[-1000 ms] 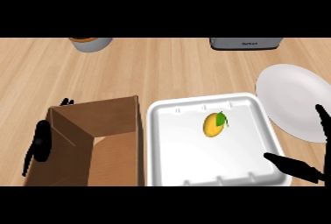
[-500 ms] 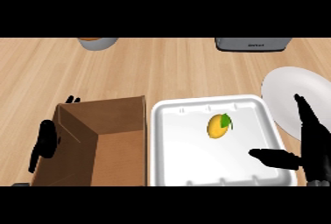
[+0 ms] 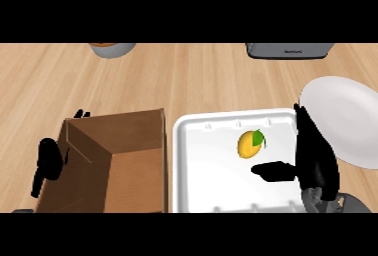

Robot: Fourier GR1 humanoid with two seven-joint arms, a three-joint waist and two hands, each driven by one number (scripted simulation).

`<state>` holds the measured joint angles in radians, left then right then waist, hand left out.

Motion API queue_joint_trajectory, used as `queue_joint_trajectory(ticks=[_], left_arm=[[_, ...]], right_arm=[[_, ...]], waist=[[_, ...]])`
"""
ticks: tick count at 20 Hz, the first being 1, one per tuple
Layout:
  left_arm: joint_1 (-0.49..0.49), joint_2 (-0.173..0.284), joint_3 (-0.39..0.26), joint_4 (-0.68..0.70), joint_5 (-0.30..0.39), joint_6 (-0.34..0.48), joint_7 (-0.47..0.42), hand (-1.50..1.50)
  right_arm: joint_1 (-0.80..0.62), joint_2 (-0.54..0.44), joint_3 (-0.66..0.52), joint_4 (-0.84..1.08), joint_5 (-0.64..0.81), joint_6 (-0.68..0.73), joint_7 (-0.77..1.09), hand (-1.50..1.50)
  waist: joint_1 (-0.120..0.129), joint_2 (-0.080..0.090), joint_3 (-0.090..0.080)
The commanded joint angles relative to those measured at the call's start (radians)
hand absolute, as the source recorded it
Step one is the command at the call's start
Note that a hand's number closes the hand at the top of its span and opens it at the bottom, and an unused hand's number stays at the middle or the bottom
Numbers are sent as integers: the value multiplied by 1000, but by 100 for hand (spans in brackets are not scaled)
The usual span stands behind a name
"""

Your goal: Pick the lemon from the tray and place it in the plate

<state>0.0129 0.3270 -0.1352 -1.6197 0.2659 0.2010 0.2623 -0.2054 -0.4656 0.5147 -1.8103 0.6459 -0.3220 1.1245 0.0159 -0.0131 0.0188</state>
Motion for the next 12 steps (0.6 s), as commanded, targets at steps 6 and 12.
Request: queue_joint_trajectory(ticks=[6,12], left_arm=[[34,-75,-74,102,-19,-37,-32,0],[23,-59,-44,63,1,-38,25,0]], right_arm=[[-68,159,-2,133,94,31,102,-150],[-115,204,-7,190,166,147,182,-150]], waist=[[-20,17,-21],[-24,14,-21]])
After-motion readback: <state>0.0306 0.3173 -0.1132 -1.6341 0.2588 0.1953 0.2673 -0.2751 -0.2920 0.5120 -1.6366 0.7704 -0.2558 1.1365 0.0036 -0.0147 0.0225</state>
